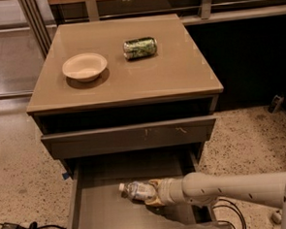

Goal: Place blue plastic bottle into middle drawer

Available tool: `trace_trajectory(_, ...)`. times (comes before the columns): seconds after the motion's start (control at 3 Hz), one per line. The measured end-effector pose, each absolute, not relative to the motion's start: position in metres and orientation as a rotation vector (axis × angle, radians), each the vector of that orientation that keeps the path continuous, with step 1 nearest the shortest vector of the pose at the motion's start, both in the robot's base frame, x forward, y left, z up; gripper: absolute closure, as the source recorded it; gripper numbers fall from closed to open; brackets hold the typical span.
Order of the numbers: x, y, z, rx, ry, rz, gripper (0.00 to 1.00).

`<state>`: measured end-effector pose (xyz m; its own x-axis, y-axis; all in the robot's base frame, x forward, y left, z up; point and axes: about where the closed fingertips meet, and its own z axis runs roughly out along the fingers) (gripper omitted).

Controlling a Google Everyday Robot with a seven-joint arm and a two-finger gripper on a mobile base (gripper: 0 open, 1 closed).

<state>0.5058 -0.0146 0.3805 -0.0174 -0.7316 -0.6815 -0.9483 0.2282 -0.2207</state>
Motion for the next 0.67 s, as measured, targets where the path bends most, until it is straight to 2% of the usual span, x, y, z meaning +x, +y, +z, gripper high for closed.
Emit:
trace_trajectory(0.33, 0.5058, -0.0146, 0.3805, -1.555, 1.798, 0.390, 0.04)
trace_trajectory(0.67, 0.5058, -0.0145, 0.3805, -1.555, 1.798, 0.390, 0.00)
